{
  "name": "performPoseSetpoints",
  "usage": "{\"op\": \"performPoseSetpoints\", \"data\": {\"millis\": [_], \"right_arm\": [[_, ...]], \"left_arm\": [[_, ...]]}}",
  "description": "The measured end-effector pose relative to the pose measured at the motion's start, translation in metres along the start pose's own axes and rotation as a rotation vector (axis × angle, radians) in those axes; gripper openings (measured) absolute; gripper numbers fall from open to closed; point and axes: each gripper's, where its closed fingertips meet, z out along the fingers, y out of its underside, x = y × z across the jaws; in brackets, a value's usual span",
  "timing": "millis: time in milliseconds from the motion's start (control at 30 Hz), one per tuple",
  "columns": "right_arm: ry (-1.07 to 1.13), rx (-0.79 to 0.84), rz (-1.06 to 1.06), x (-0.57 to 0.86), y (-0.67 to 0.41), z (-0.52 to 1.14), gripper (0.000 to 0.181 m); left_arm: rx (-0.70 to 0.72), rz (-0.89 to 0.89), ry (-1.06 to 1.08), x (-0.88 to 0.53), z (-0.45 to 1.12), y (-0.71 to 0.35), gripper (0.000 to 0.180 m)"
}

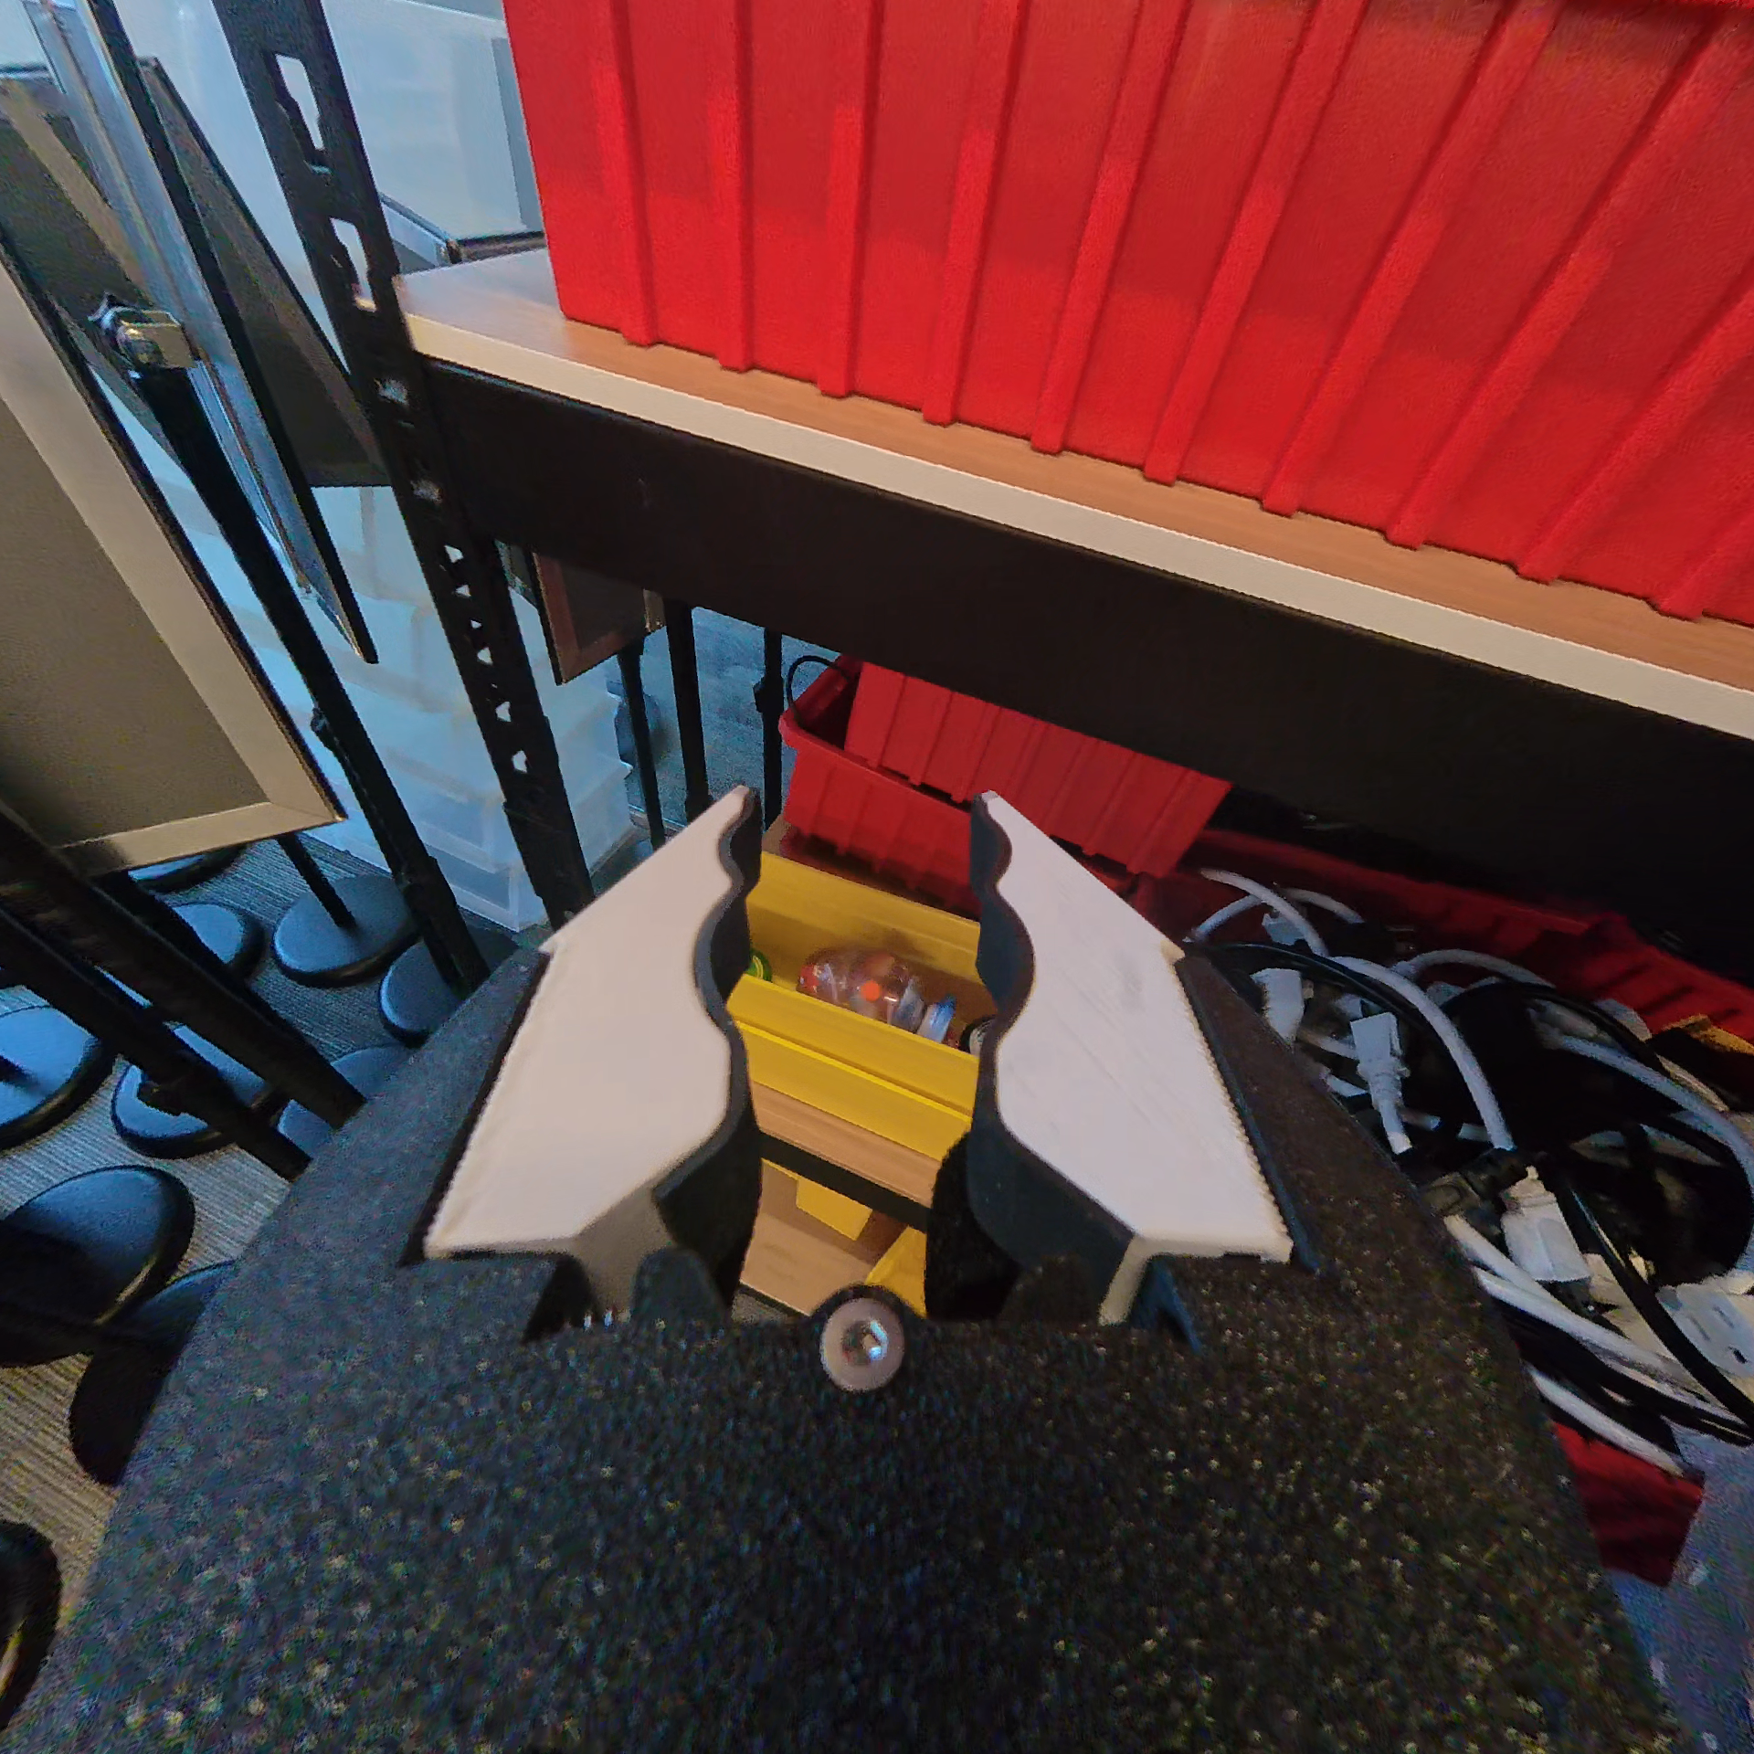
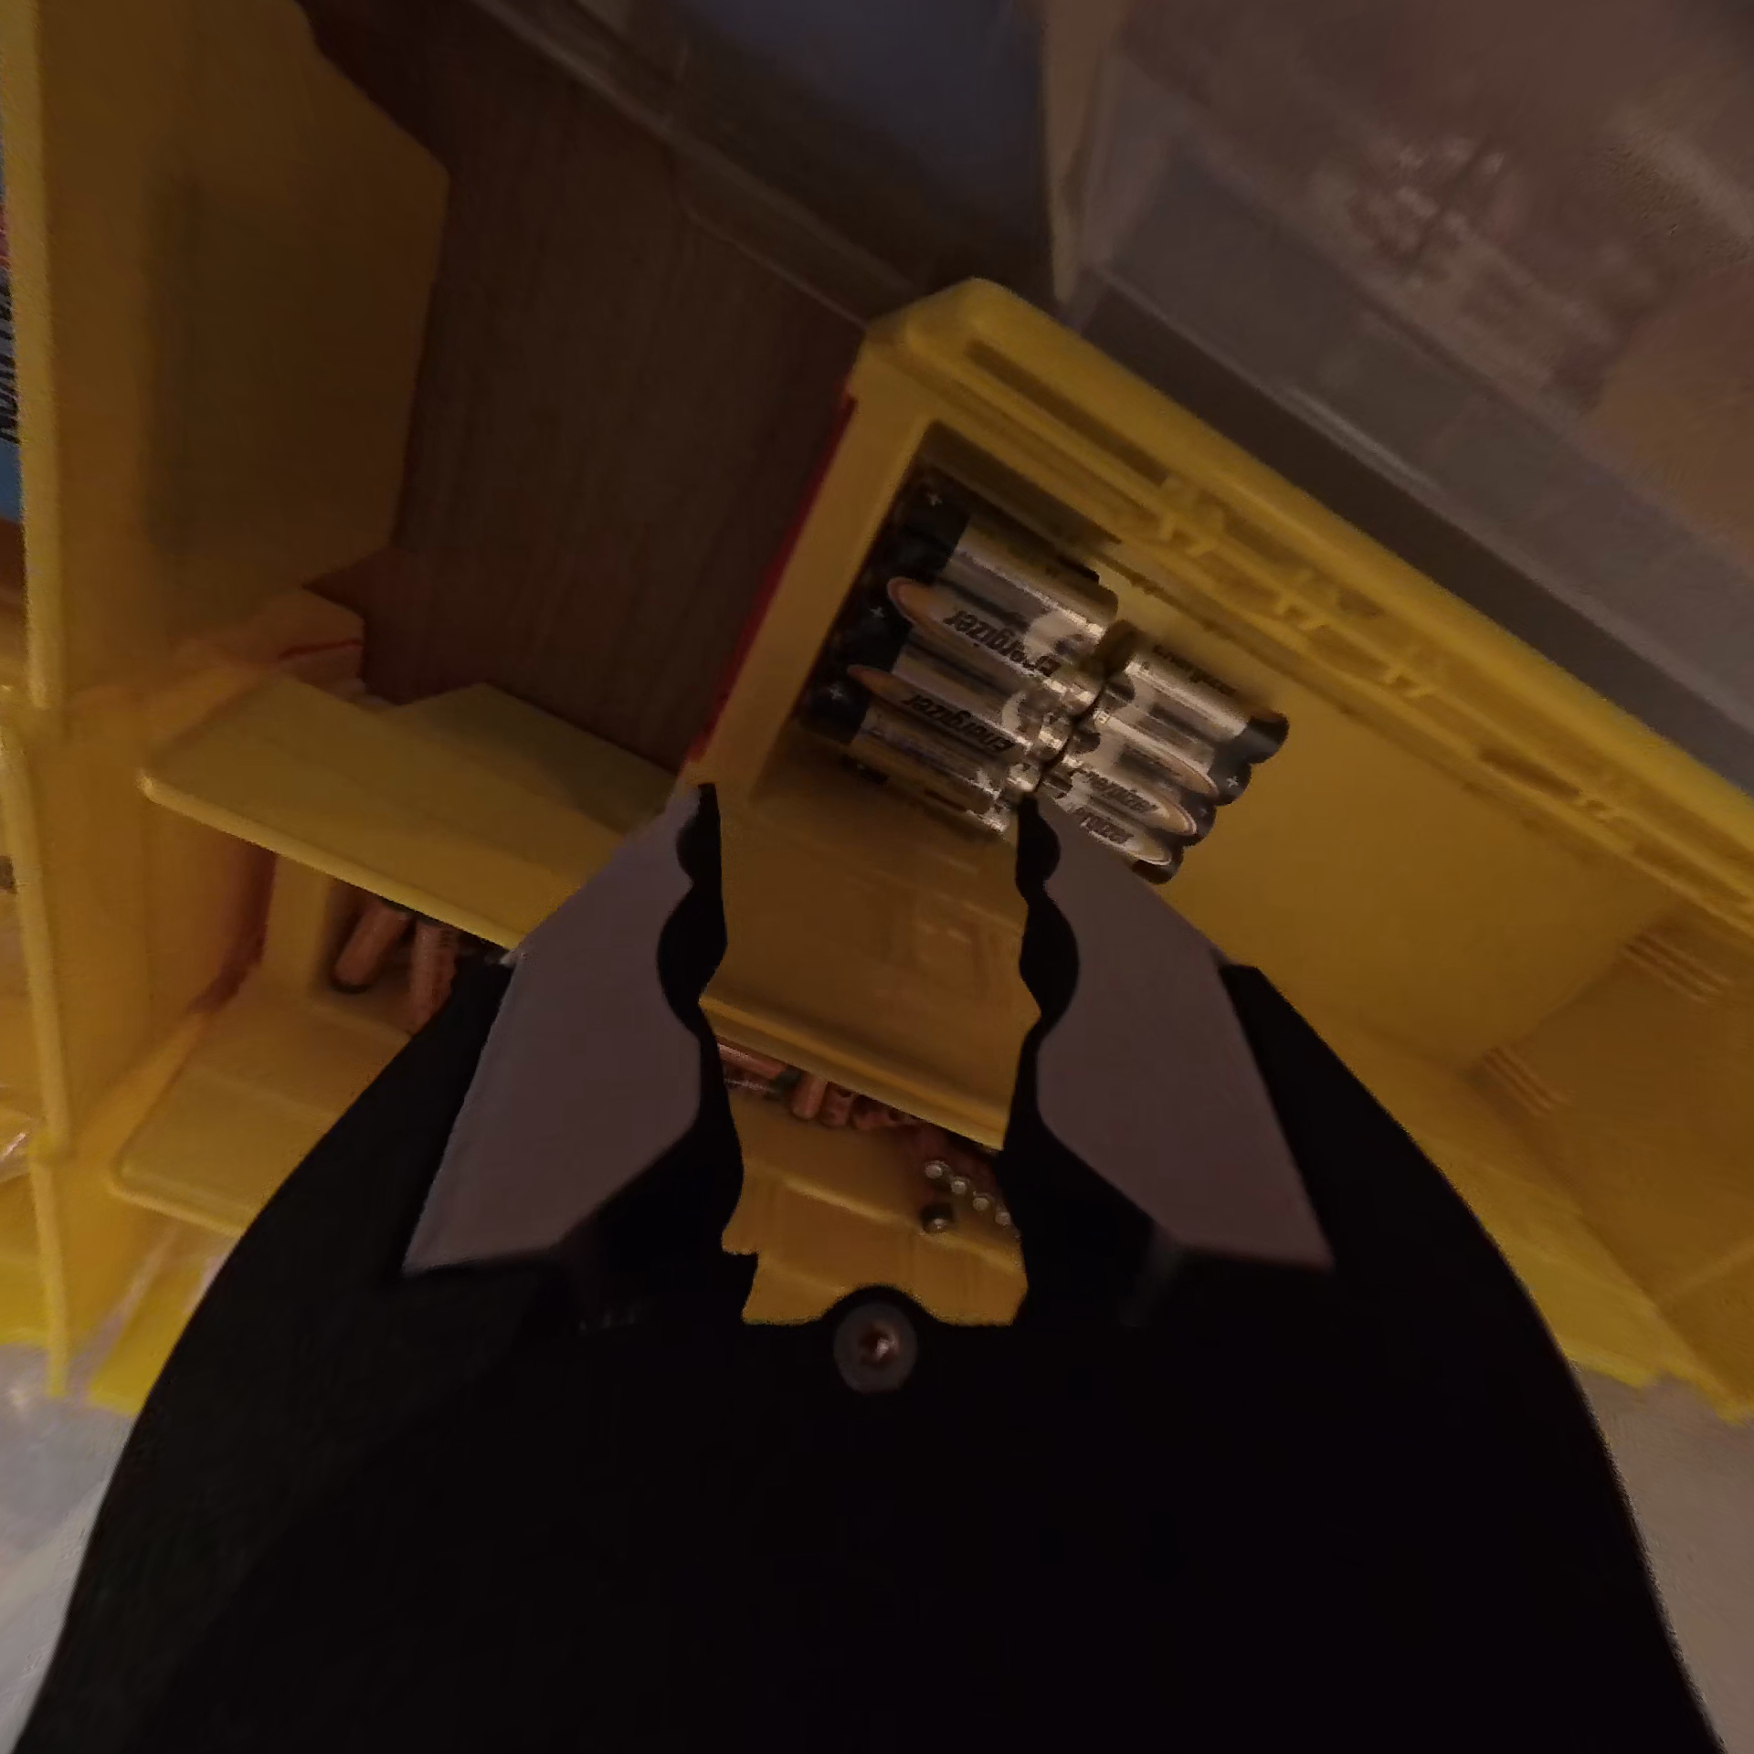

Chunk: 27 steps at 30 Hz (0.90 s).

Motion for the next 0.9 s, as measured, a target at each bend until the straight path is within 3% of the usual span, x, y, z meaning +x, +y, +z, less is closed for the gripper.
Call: {"op": "performPoseSetpoints", "data": {"millis": [133,233,500,567,600,667,767,900], "right_arm": [[-0.006,-0.018,-0.011,-0.001,0.003,-0.001,0.058],[0.057,-0.012,0.002,0.009,0.002,-0.002,0.065],[0.134,-0.042,-0.102,0.031,0.011,-0.008,0.048],[0.125,-0.024,-0.027,0.037,0.019,-0.009,0.049],[0.095,-0.021,0.045,0.04,0.025,-0.01,0.058],[0.136,0.021,0.074,0.051,0.027,-0.016,0.056],[0.03,0.123,0.156,0.039,0.01,-0.012,0.049],[-0.007,0.19,0.302,0.037,-0.002,-0.009,0.059]], "left_arm": [[-0.014,0.002,0.006,0.009,0.005,0.004,0.042],[-0.014,0.006,0.003,0.014,0.009,0.005,0.041],[-0.012,-0.007,0.049,0.035,0.035,0.009,0.041],[-0.019,-0.002,0.054,0.039,0.039,0.011,0.041],[-0.026,0.003,0.053,0.04,0.039,0.013,0.041],[-0.038,0.005,0.047,0.039,0.037,0.018,0.041],[-0.059,-0.031,0.051,0.037,0.037,0.027,0.04],[-0.068,-0.001,0.075,0.04,0.042,0.022,0.04]]}}
